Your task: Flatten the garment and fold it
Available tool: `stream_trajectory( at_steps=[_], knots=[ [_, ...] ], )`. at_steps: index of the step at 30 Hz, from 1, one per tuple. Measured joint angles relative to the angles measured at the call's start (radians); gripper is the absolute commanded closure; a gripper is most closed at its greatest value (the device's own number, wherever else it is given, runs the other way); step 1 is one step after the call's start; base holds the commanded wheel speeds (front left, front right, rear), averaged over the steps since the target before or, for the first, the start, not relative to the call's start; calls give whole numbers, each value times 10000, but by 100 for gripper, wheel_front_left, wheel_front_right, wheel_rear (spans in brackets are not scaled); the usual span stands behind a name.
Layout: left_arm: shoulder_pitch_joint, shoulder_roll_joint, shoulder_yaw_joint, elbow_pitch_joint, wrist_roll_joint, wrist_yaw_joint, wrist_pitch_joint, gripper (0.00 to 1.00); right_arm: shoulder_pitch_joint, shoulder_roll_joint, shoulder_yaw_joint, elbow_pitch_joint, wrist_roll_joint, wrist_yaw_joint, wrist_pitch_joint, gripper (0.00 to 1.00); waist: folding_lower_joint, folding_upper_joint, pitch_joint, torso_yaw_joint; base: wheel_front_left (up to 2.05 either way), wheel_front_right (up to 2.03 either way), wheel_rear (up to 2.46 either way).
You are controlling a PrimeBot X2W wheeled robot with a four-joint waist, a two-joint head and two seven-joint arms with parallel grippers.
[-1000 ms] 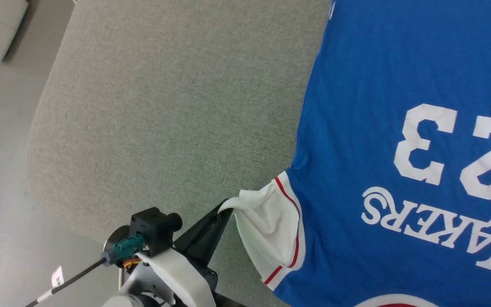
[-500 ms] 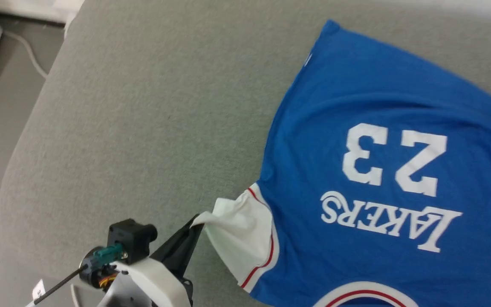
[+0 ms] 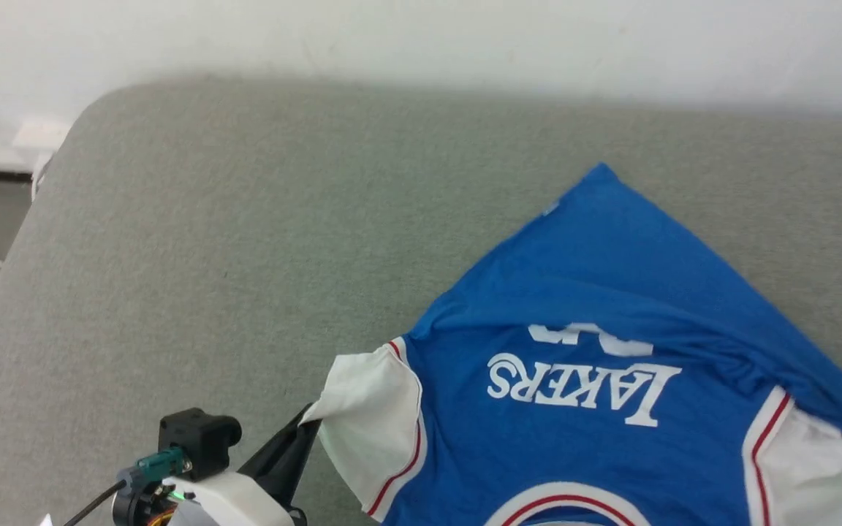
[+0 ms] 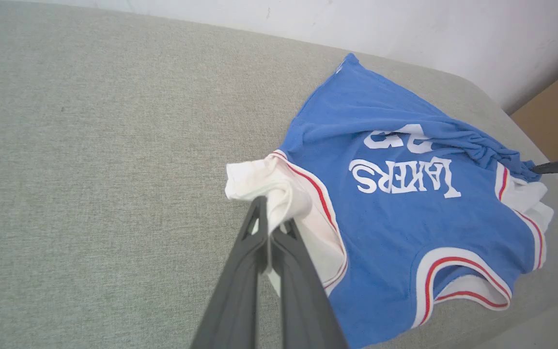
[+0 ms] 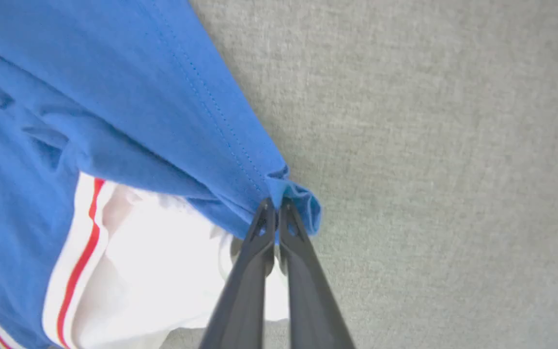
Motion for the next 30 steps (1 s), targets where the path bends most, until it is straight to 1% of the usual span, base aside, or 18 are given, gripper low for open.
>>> stream_trajectory(
  at_steps=[4,9,13,17,18,19,24,28,30],
  knots=[
    [127,65,52,-6,-31,4,-2,100,1215,115,-755,-830,-109,-2,445,100,1,0,-347,-297,0,0,0],
    [143,73,48,13,-84,10,-6,100,2403,533,-1442,-1653,-591,-2,947,100,1,0,-632,-489,0,0,0],
    [144,71,29,29,-88,82,-13,100,2902,986,-1825,-2038,-861,-2,1221,100,2,0,-657,-495,0,0,0],
    [143,69,-23,54,-88,82,-12,100,3003,1179,-2063,-2314,-1103,-2,1453,100,2,0,-635,-418,0,0,0],
    [143,69,-27,54,-88,82,-12,100,3002,1227,-2138,-2393,-1151,-2,1461,95,3,0,-627,-398,0,0,0],
    [142,69,-33,56,-88,82,-12,100,3000,1250,-2186,-2502,-1189,-2,1427,0,3,0,-616,-379,0,0,0],
    [134,65,-86,52,-86,81,-13,100,2784,1198,-2364,-3070,-1231,-2,1432,0,3,0,-575,-260,0,0,0],
    [90,44,-148,0,-84,79,-15,100,1975,888,-2458,-3802,-1244,-2,1457,0,3,0,-463,-113,0,0,0],
    [5,35,-163,-69,-77,79,-29,100,1413,840,-2387,-4161,-1241,-2,1446,0,3,0,-349,-40,0,0,0]
  ],
)
